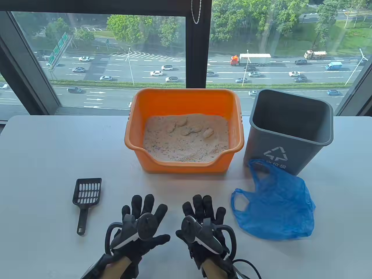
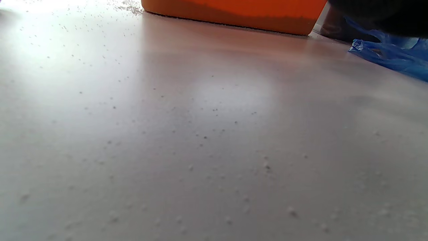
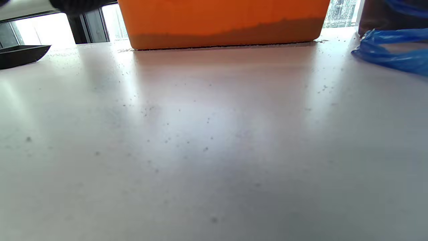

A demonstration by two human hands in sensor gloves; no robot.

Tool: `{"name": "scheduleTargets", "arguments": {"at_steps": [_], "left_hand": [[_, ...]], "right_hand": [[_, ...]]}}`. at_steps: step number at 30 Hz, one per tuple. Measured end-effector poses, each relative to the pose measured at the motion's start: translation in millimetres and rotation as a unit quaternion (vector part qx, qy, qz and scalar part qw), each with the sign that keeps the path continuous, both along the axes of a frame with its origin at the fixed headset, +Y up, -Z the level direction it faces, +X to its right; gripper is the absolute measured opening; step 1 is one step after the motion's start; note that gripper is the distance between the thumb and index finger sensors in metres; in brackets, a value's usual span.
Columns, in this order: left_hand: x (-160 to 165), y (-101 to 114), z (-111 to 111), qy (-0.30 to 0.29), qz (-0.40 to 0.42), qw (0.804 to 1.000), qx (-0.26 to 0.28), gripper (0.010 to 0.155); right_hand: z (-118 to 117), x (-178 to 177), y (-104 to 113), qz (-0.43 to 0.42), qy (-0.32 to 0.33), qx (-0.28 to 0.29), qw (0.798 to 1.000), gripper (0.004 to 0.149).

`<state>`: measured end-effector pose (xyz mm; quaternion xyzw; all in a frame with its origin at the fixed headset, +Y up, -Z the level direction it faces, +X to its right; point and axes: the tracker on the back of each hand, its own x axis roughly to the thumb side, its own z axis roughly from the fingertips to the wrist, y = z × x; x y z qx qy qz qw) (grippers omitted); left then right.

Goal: Scoop cat litter

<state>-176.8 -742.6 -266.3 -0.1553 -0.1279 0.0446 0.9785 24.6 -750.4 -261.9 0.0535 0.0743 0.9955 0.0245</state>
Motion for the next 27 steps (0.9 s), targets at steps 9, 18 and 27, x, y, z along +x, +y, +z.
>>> {"name": "scheduleTargets", "arguments": {"at_steps": [9, 18, 27], "left_hand": [[-2, 1, -1, 0.004, -0.008, 1.000, 0.006, 0.089], [-4, 3, -1, 0.010, 0.001, 1.000, 0.009, 0.089], [-8, 4, -1, 0.021, 0.000, 1.000, 0.008, 0.089]], "right_hand": [[0, -1, -1, -0.002, 0.002, -0.004, 1.000, 0.083], [-5, 22, 14, -0.003, -0.039, 0.012, 0.999, 0.085], [-47, 144, 39, -0.030, -0.247, -0.002, 0.968, 0.090]]}}
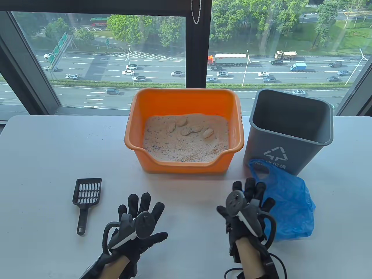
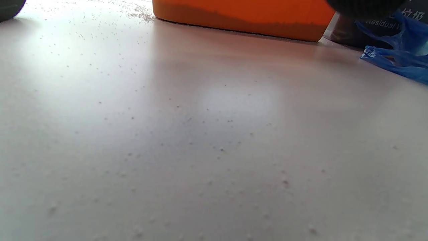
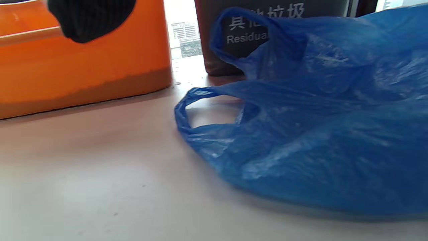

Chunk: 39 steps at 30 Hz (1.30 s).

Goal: Scoop cat litter

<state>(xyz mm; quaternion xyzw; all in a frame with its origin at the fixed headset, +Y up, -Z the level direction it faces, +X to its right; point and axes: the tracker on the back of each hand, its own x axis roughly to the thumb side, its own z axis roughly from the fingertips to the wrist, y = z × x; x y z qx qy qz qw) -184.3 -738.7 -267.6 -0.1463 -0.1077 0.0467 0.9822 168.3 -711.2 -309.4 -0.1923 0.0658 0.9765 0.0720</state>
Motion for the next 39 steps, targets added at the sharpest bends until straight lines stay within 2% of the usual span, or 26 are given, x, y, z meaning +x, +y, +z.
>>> {"name": "scheduleTargets", "arguments": {"at_steps": [2, 5, 9, 12, 13, 14, 16, 19, 22, 26, 30, 36, 39], "left_hand": [[-2, 1, 0, 0.003, 0.002, 1.000, 0.002, 0.089], [-3, 2, -1, 0.009, 0.004, 1.000, -0.006, 0.089], [-4, 2, -2, 0.011, 0.005, 1.000, -0.002, 0.088], [-5, 0, -5, 0.014, 0.006, 1.000, -0.008, 0.088], [-6, -1, -6, 0.016, 0.007, 1.000, -0.010, 0.088], [-6, -2, -7, 0.016, 0.006, 1.000, -0.012, 0.089], [-7, -2, -7, 0.018, 0.008, 1.000, -0.014, 0.089], [-8, -1, -7, 0.018, 0.012, 1.000, -0.010, 0.088], [-7, -2, -7, 0.016, 0.013, 1.000, -0.007, 0.088], [-7, 0, -6, 0.018, 0.018, 1.000, -0.003, 0.088], [-12, 7, -6, 0.027, 0.041, 0.999, 0.011, 0.088], [-28, 16, -9, 0.058, 0.075, 0.995, 0.026, 0.086], [-41, 23, -11, 0.101, 0.094, 0.989, 0.044, 0.084]], "right_hand": [[-15, 40, -13, -0.021, -0.060, -0.040, 0.997, 0.083], [-23, 79, -39, -0.072, -0.136, -0.115, 0.981, 0.086], [-30, 100, -64, -0.085, -0.164, -0.153, 0.971, 0.082], [-35, 105, -69, -0.165, -0.158, -0.124, 0.966, 0.074], [-36, 106, -64, -0.137, -0.179, -0.109, 0.968, 0.068], [-38, 109, -63, -0.070, -0.182, -0.074, 0.978, 0.062], [-41, 112, -66, -0.002, -0.148, -0.073, 0.986, 0.052], [-38, 116, -56, -0.001, -0.155, -0.060, 0.986, 0.041], [-30, 112, -29, -0.024, -0.142, -0.012, 0.989, 0.042], [-13, 83, 11, -0.039, -0.064, 0.048, 0.996, 0.041], [9, 31, 34, -0.041, 0.039, 0.076, 0.996, 0.042], [42, -72, 41, -0.073, 0.209, 0.086, 0.971, 0.042], [46, -125, 33, -0.083, 0.288, 0.058, 0.952, 0.042]]}}
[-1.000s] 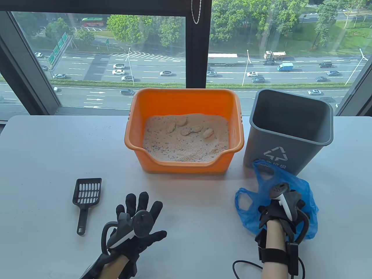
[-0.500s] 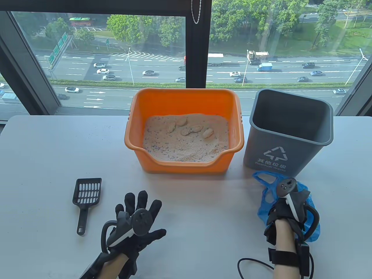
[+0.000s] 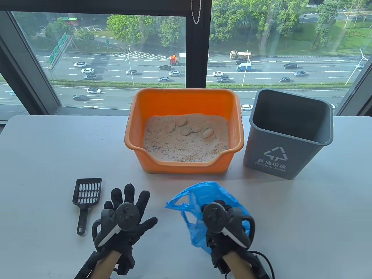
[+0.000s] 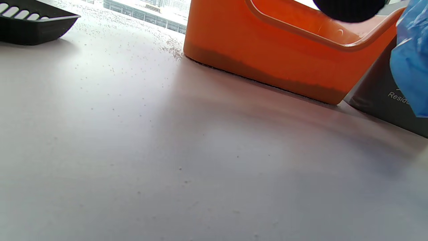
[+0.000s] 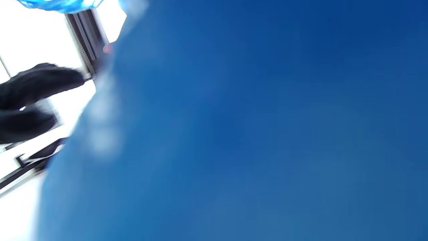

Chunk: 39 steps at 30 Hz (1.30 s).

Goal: Scoop cat litter

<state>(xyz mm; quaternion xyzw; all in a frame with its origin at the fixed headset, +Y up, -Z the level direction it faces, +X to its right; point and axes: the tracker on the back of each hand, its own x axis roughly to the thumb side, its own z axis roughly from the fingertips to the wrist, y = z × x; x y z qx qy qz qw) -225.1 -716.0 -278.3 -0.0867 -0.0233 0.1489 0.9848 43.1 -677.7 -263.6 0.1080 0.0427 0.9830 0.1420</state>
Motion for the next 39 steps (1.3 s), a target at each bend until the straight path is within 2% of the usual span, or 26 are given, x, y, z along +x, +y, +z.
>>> {"name": "scheduleTargets", "arguments": {"at_steps": [4, 7, 9, 12, 14, 15, 16, 19, 20, 24, 25, 27, 28, 30, 32, 35, 37, 39], "left_hand": [[-20, 7, -3, 0.042, 0.031, 0.999, 0.007, 0.082], [-34, 11, -4, 0.071, 0.054, 0.996, 0.018, 0.079], [-41, 16, -4, 0.091, 0.074, 0.993, 0.024, 0.075], [-48, 23, -2, 0.102, 0.120, 0.986, 0.060, 0.070], [-44, 26, 0, 0.060, 0.147, 0.985, 0.065, 0.073], [-40, 26, 0, 0.042, 0.149, 0.986, 0.057, 0.076], [-30, 22, 0, 0.008, 0.146, 0.989, 0.032, 0.079], [-5, 6, -2, -0.040, 0.115, 0.992, -0.046, 0.093], [4, -5, -3, -0.047, 0.113, 0.989, -0.081, 0.097], [15, -27, -10, -0.029, 0.120, 0.983, -0.133, 0.099], [14, -28, -12, -0.022, 0.127, 0.984, -0.122, 0.094], [10, -27, -13, -0.010, 0.131, 0.988, -0.079, 0.066], [9, -26, -12, -0.003, 0.133, 0.989, -0.065, 0.058], [7, -21, -10, 0.014, 0.122, 0.992, -0.025, 0.053], [8, -15, -5, 0.031, 0.106, 0.994, 0.027, 0.051], [18, -8, 2, 0.018, 0.065, 0.995, 0.070, 0.047], [25, -5, 6, 0.003, 0.065, 0.994, 0.088, 0.046], [28, -3, 9, 0.003, 0.060, 0.993, 0.099, 0.044]], "right_hand": [[-6, -50, -18, 0.010, 0.060, -0.024, 0.998, 0.042], [-11, -69, -37, 0.023, 0.082, -0.026, 0.996, 0.041], [-13, -74, -49, 0.032, 0.086, -0.026, 0.995, 0.041], [-15, -75, -62, 0.057, 0.097, -0.029, 0.993, 0.040], [-16, -74, -65, 0.062, 0.100, -0.030, 0.993, 0.041], [-17, -73, -65, 0.057, 0.099, -0.030, 0.993, 0.041], [-17, -73, -65, 0.049, 0.101, -0.031, 0.993, 0.041], [-17, -73, -66, 0.037, 0.102, -0.023, 0.994, 0.041], [-16, -73, -66, 0.032, 0.107, -0.020, 0.994, 0.041], [-13, -72, -65, 0.025, 0.110, -0.008, 0.994, 0.041], [-13, -72, -65, 0.025, 0.111, -0.007, 0.993, 0.041], [-12, -68, -65, 0.016, 0.112, -0.004, 0.994, 0.041], [-12, -65, -64, 0.009, 0.110, -0.006, 0.994, 0.043], [-11, -56, -59, -0.019, 0.095, -0.024, 0.995, 0.047], [-7, -46, -51, -0.082, 0.090, -0.027, 0.992, 0.048], [0, -45, -46, -0.172, 0.110, -0.045, 0.978, 0.049], [4, -56, -48, -0.177, 0.121, -0.094, 0.972, 0.046], [5, -63, -53, -0.152, 0.120, -0.117, 0.974, 0.044]]}}
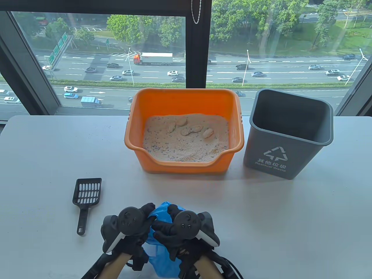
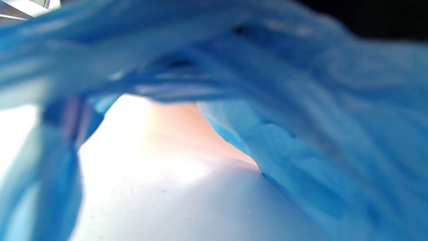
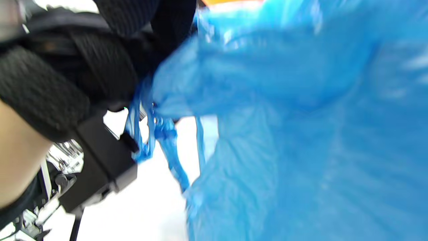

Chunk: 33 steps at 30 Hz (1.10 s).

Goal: Scoop cat litter

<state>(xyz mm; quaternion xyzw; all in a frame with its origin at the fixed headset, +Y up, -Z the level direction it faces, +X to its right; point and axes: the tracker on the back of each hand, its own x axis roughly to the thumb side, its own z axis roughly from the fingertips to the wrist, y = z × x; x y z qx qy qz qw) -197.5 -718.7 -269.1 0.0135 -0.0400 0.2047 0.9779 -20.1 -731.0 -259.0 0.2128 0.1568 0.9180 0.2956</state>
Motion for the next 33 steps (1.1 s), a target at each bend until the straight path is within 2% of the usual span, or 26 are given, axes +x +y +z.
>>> {"name": "scheduleTargets", "arguments": {"at_steps": [4, 7, 8, 11, 13, 15, 17, 20, 22, 25, 28, 30, 33], "left_hand": [[-2, 3, 2, -0.007, 0.018, 1.000, 0.011, 0.044], [0, 1, 3, -0.030, -0.014, 0.999, -0.009, 0.045], [2, 0, 3, -0.036, -0.031, 0.999, -0.020, 0.046], [6, -2, 3, -0.051, -0.064, 0.996, -0.043, 0.045], [9, -1, 3, -0.056, -0.075, 0.994, -0.057, 0.043], [7, 4, 5, -0.031, -0.100, 0.993, -0.057, 0.042], [0, 8, 3, -0.005, -0.118, 0.992, -0.049, 0.041], [-8, 6, -1, 0.013, -0.118, 0.991, -0.060, 0.041], [-9, 3, -2, 0.022, -0.128, 0.990, -0.052, 0.045], [-2, 8, 4, 0.002, -0.131, 0.991, -0.032, 0.068], [16, 18, 15, -0.065, -0.136, 0.988, -0.015, 0.085], [31, 16, 15, -0.115, -0.154, 0.981, -0.031, 0.096], [48, -2, -3, -0.118, -0.246, 0.956, -0.108, 0.106]], "right_hand": [[-1, -13, -15, 0.064, -0.021, -0.040, 0.997, 0.047], [-7, -9, -18, 0.137, -0.120, 0.000, 0.983, 0.061], [-10, -4, -17, 0.157, -0.174, 0.018, 0.972, 0.065], [-19, 12, -20, 0.192, -0.256, 0.024, 0.947, 0.064], [-26, 22, -24, 0.214, -0.285, 0.007, 0.934, 0.067], [-33, 34, -29, 0.274, -0.306, -0.027, 0.911, 0.082], [-42, 45, -32, 0.319, -0.304, -0.013, 0.898, 0.080], [-50, 53, -36, 0.286, -0.296, 0.004, 0.911, 0.061], [-52, 54, -39, 0.254, -0.290, 0.009, 0.923, 0.055], [-52, 54, -35, 0.266, -0.285, 0.040, 0.920, 0.050], [-51, 54, -34, 0.236, -0.276, 0.034, 0.931, 0.048], [-50, 53, -33, 0.219, -0.265, 0.032, 0.938, 0.048], [-46, 50, -31, 0.199, -0.239, 0.031, 0.950, 0.048]]}}
